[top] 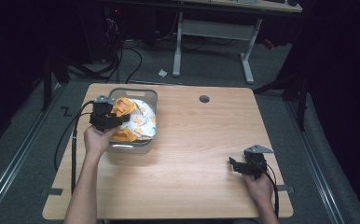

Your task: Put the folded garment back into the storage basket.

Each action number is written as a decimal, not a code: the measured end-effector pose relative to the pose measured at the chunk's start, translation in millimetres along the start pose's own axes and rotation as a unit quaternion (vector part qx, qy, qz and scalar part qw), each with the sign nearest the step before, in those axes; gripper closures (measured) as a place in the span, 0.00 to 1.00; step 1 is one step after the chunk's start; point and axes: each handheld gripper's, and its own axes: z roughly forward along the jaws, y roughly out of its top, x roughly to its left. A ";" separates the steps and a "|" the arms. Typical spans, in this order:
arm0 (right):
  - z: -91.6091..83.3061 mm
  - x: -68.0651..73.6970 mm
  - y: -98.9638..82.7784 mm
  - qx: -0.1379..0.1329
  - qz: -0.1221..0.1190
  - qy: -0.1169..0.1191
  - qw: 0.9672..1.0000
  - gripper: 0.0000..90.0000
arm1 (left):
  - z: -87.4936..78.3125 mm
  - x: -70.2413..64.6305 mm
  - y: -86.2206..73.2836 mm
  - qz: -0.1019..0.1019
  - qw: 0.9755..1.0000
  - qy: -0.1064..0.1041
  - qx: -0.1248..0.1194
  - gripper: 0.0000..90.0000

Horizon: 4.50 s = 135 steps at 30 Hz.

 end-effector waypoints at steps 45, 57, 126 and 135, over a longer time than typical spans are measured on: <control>0.0 0.0 0.0 0.000 0.000 0.000 1.000 0.30 | 5.4 -9.6 -6.4 0.004 0.995 0.096 0.000 0.44; 0.0 0.0 0.0 0.000 0.000 0.000 1.000 0.30 | -4.2 -34.4 -7.0 0.011 0.997 0.069 -0.038 0.42; -0.1 0.0 -0.1 0.000 0.000 0.000 1.000 0.30 | -5.1 -122.1 -30.1 0.085 0.994 -0.004 -0.065 0.41; -0.2 0.0 -0.2 0.000 -0.001 0.000 1.000 0.30 | -2.1 -126.7 -35.1 0.083 0.995 -0.017 -0.061 0.41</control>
